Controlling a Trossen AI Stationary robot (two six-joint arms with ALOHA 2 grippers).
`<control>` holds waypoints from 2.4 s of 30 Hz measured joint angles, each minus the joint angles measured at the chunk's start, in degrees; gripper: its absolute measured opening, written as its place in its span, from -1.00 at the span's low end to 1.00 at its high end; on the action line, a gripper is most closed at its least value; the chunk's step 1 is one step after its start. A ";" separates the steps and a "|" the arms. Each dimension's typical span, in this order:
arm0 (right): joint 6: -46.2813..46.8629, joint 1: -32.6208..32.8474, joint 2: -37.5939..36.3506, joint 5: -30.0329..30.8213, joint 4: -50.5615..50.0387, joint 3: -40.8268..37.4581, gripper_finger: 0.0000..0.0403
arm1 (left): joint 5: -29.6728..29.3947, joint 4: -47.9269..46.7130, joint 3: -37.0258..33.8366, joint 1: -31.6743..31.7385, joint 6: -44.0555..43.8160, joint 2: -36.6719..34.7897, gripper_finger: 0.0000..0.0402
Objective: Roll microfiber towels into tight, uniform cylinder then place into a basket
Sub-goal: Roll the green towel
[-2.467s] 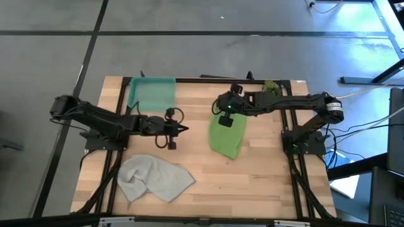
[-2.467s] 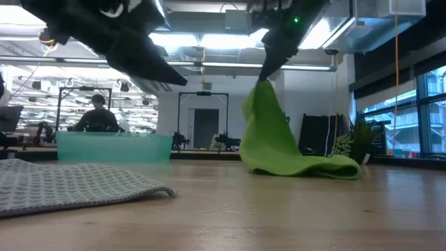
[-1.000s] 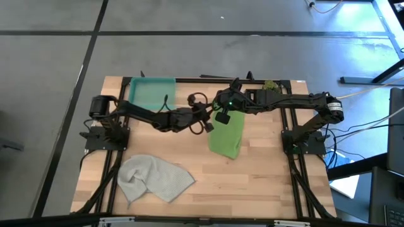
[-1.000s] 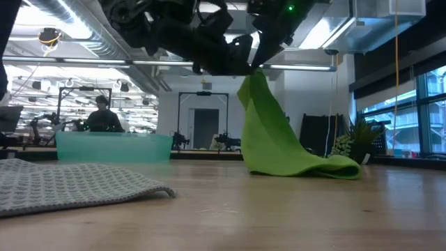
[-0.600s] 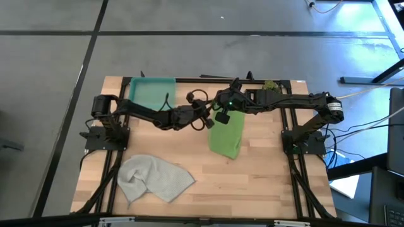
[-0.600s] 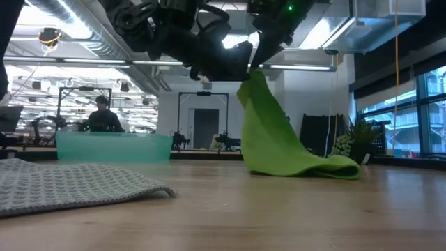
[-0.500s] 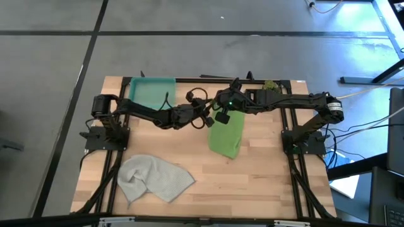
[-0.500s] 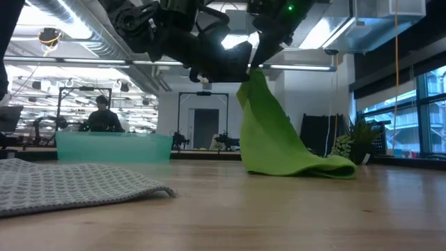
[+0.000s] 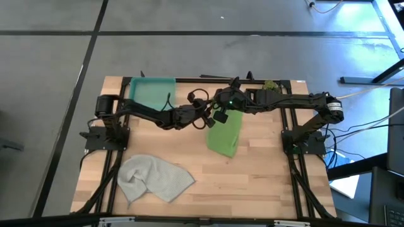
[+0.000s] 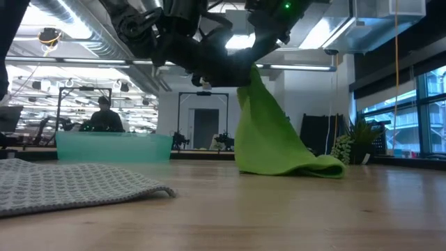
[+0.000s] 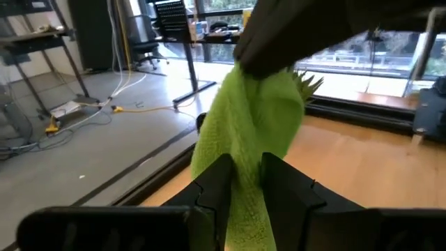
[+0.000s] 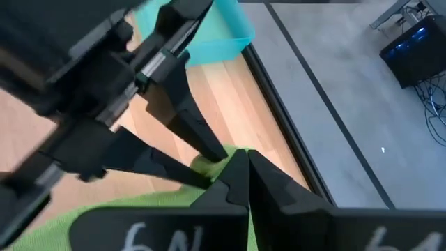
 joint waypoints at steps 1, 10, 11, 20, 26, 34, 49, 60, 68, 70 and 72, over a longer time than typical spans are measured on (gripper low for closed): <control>0.01 0.00 0.00 0.00 0.16 0.00 -1.00 | -1.32 -0.17 0.01 0.00 0.82 0.34 -0.62; -0.16 0.00 0.00 0.02 0.32 0.00 -1.00 | -12.00 -0.40 0.01 -0.17 4.34 0.73 -0.62; -0.17 0.00 0.00 0.02 0.33 0.00 -1.00 | -11.97 -0.40 0.01 -0.29 4.37 0.73 -0.62; -0.19 0.01 0.00 0.02 0.32 0.00 -1.00 | -13.46 1.32 0.01 -1.13 9.82 -0.04 -0.62; -0.30 0.01 0.00 0.02 0.32 0.00 -1.00 | -11.45 -0.53 0.01 0.61 9.80 -0.04 -0.64; -2.77 -0.35 0.00 0.02 0.07 0.75 -1.00 | -11.30 -1.18 0.01 1.01 14.82 -0.43 -0.97; -8.41 -4.23 0.03 -0.58 -10.46 15.93 -1.00 | -0.04 -19.62 2.95 4.93 23.11 -17.39 -0.99; -12.43 -11.10 0.04 -8.82 -9.37 18.23 -1.00 | 5.22 -44.37 20.76 11.05 28.07 -16.31 -1.00; -9.28 -10.44 0.17 -14.76 -20.91 17.44 -1.00 | 12.61 -54.03 21.99 8.31 29.37 -9.85 -1.00; -7.60 -9.53 0.17 -16.83 -22.21 15.73 -1.00 | 12.67 -55.74 22.00 6.68 28.14 -8.43 -1.00; -6.22 -8.50 0.12 -17.34 -22.43 12.92 -1.00 | 12.68 -57.07 21.99 4.96 26.78 -7.05 -1.00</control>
